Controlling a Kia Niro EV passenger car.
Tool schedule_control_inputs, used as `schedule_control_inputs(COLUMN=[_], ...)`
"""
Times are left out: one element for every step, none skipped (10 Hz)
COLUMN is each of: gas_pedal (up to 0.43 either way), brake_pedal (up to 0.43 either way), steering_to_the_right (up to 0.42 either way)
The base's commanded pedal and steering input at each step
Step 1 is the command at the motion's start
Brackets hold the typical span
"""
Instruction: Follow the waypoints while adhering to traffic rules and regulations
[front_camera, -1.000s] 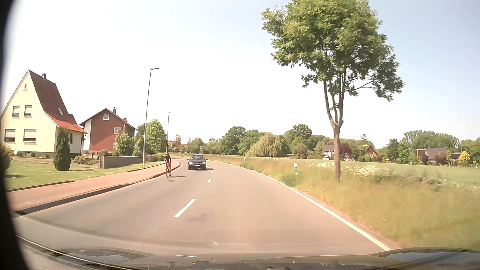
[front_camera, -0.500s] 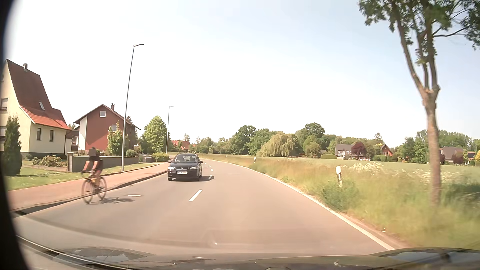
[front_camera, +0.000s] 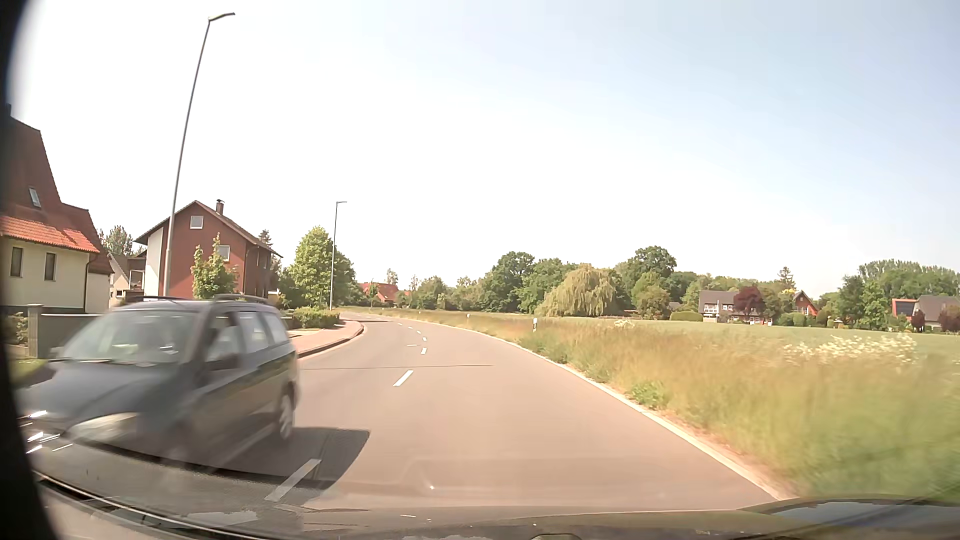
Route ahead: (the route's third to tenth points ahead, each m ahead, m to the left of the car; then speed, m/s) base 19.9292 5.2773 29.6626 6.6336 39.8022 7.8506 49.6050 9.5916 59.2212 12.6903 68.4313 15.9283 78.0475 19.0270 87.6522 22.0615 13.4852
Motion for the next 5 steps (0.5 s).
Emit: schedule_control_inputs(gas_pedal=[0.177,0.177,0.177,0.177,0.177], brake_pedal=[0.000,0.000,0.000,0.000,0.000], steering_to_the_right=[-0.025,-0.026,-0.026,-0.026,-0.026])
